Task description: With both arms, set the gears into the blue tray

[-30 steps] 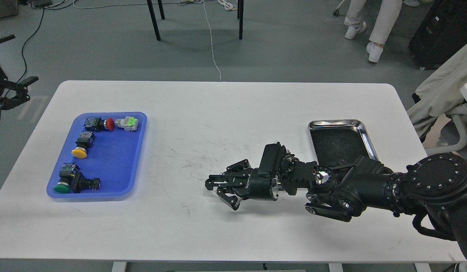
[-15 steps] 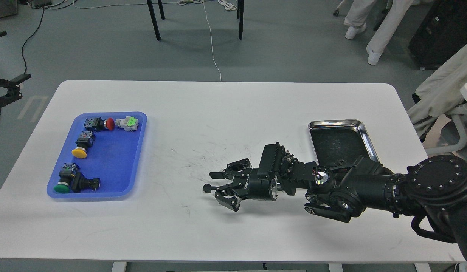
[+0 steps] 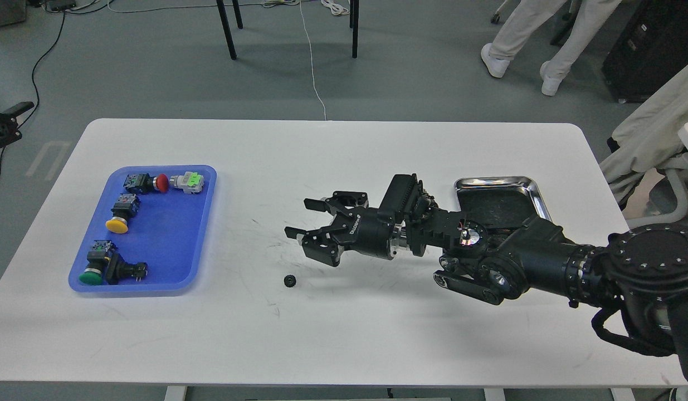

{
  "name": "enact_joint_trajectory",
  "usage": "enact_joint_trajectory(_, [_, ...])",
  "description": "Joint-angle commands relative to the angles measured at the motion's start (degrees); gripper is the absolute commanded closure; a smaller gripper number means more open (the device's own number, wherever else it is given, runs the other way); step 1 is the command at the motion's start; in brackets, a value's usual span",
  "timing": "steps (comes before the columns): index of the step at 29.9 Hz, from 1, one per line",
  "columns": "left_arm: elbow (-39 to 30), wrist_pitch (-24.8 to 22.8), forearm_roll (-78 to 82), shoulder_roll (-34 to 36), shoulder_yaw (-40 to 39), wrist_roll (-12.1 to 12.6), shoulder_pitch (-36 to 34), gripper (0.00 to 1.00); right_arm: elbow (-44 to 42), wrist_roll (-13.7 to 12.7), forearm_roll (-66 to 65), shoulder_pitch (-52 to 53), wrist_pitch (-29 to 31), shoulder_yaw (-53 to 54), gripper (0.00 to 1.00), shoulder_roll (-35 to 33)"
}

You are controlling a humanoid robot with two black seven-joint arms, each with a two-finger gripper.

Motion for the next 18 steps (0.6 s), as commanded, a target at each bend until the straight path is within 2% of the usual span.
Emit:
enact_joint_trajectory(1, [1.14, -1.02, -0.03, 0.54, 0.25, 0.51, 0.31, 0.01, -0.31, 0.00, 4.51, 2.63, 0.00, 2.18, 0.24, 0.00])
enact_joint_trajectory(6, [1.58, -1.02, -0.12, 1.77, 0.25, -0.02, 1.45, 0.01, -1.80, 0.00, 12.77, 7.03, 0.00, 3.32, 0.23, 0.00])
enact_joint_trajectory(9, [1.67, -1.02, -0.03, 1.60, 0.25, -1.42, 1.63, 0.02, -3.12, 0.00, 17.61, 9.75, 0.00, 5.60, 0.20, 0.00])
enact_joint_trajectory(12, [2.20, -1.02, -0.30, 1.34, 0.07, -3.35, 1.71, 0.02, -4.43, 0.00, 24.46, 12.13, 0.49, 6.31, 0.19, 0.00])
enact_joint_trajectory(15, [2.20, -1.02, 0.05, 0.63, 0.25, -7.12, 1.71, 0.01, -6.45, 0.00, 32.71, 14.15, 1.28, 6.49, 0.18, 0.00])
enact_joint_trajectory(18, [1.85, -1.02, 0.84, 0.19, 0.51, -8.10, 1.98, 0.01, -8.91, 0.00, 42.38, 15.38, 1.72, 6.49, 0.12, 0.00])
